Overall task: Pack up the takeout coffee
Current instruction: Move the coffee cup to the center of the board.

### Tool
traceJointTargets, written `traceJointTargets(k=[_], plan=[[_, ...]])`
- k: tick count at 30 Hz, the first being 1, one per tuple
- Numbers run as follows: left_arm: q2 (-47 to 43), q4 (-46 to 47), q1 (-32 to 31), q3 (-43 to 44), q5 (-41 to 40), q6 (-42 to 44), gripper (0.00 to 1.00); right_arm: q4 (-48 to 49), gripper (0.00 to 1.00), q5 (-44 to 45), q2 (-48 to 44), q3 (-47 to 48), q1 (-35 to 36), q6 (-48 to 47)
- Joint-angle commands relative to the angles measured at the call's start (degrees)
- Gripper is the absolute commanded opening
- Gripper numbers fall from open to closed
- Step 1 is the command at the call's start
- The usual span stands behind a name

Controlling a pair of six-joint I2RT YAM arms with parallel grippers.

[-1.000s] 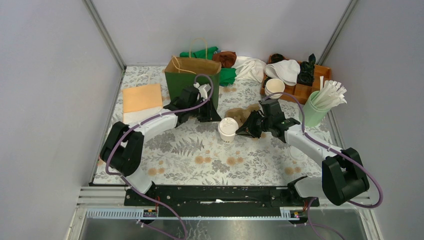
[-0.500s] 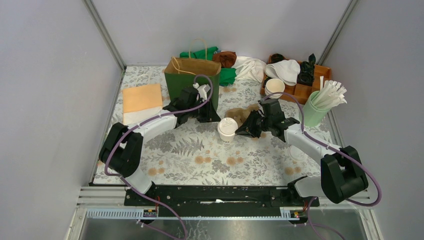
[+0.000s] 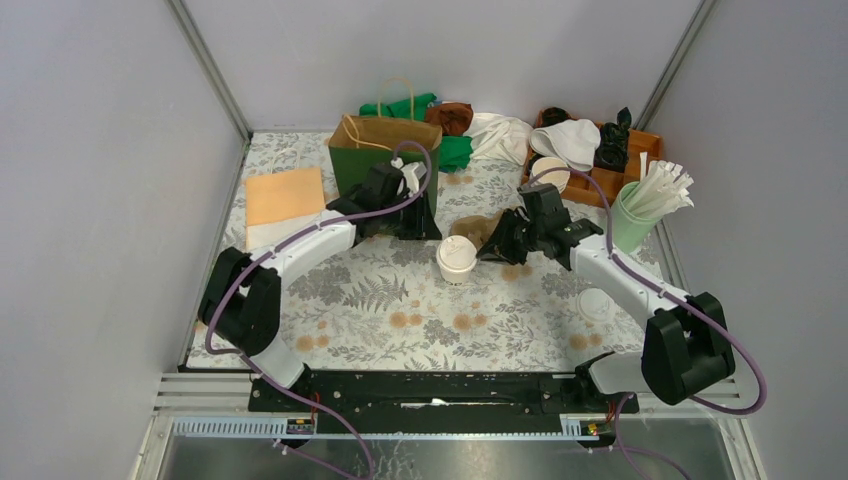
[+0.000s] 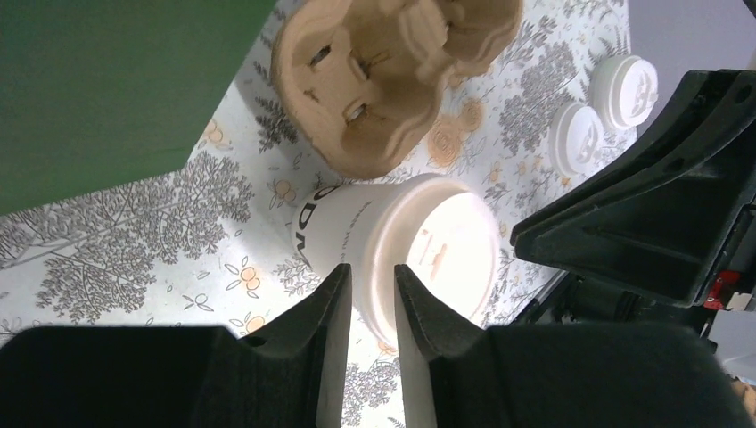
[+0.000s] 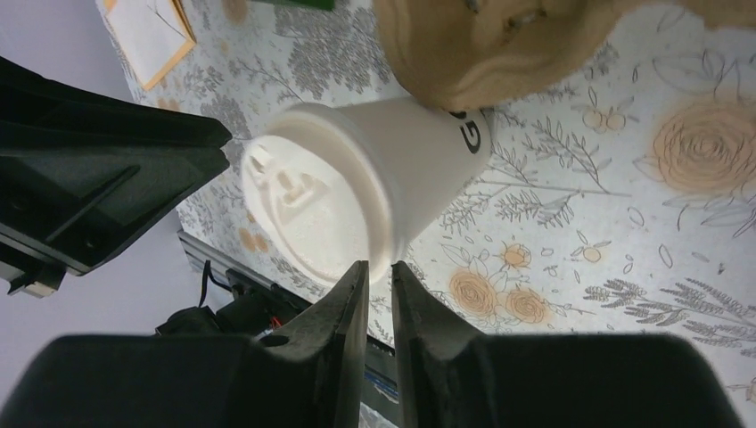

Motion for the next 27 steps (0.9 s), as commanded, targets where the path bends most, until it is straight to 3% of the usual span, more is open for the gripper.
traceJointTargets(k=[1,9,17,26,27], plan=[[-0.4,-4.2,-0.1,7.9,-2.5,2.8,0.29,-6.0,0.24,2.9,0.5,8.3,0.2,-5.2],[-4.6,-5.3,-0.1,8.2,-3.7,1.1,0.32,-11.9,0.36,6.6,-2.4,13.4,0.2,-10.2],[-11.6,-4.3,-0.4,4.0,-4.0,-1.1,0.33,-8.9,0.50,16.5,-11.8,8.5,0.2,-11.2],[-18.9,-10.5,-3.2,3.2,-7.6,-1.4,0.35,-4.7,0.98,18.1,-7.1,10.3,0.2,-12.1],[-19.3,-10.8,-3.8,3.3,-7.9,-1.7,0.35,-4.0,0.99,18.7,-7.1,10.2,0.2,-12.2]])
